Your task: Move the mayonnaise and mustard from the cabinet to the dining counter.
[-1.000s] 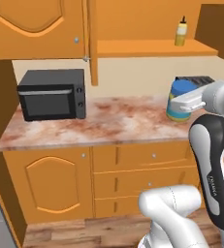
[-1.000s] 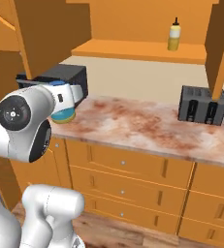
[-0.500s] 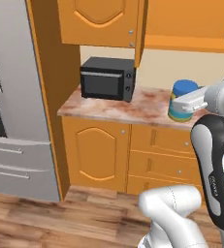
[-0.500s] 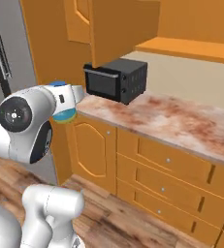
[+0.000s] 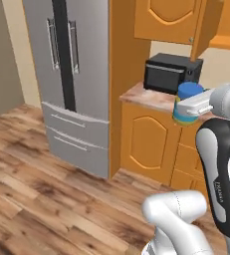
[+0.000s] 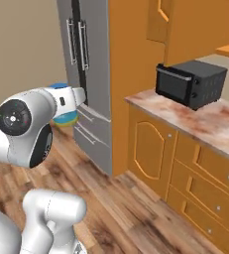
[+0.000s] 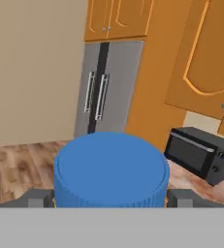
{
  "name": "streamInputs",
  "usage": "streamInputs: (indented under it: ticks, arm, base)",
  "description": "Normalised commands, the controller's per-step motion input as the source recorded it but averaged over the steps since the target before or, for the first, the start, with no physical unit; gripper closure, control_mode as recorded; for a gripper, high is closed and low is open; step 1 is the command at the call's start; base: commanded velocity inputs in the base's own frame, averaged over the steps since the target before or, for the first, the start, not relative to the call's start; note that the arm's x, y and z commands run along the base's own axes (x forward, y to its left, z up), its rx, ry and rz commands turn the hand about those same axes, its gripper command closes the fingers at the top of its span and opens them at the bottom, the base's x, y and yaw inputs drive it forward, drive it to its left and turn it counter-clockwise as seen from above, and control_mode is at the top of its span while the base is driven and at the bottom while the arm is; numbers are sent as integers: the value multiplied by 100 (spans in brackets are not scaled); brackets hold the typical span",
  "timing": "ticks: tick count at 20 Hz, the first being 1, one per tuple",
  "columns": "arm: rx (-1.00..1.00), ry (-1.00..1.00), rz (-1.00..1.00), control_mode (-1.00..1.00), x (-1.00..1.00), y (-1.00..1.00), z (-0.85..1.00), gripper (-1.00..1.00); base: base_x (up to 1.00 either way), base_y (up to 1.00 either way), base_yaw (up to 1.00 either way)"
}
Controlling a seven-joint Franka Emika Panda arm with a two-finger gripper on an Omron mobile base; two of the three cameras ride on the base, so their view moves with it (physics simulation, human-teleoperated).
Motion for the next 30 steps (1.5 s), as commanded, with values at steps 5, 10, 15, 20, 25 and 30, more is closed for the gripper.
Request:
streamInputs:
  ticks: [5,10,15,20,25,30]
  arm:
    - [0,0,0,100,0,0,0,100]
    - [0,0,0,100,0,0,0,100]
    - [0,0,0,100,0,0,0,100]
    - [0,0,0,100,0,0,0,100]
    - [0,0,0,100,0,0,0,100]
    - [0,0,0,100,0,0,0,100]
  base:
    - [-63,0,60]
    - [-59,0,60]
    - [-38,0,55]
    - [-16,-3,49]
    - [0,-10,44]
    - [0,-10,43]
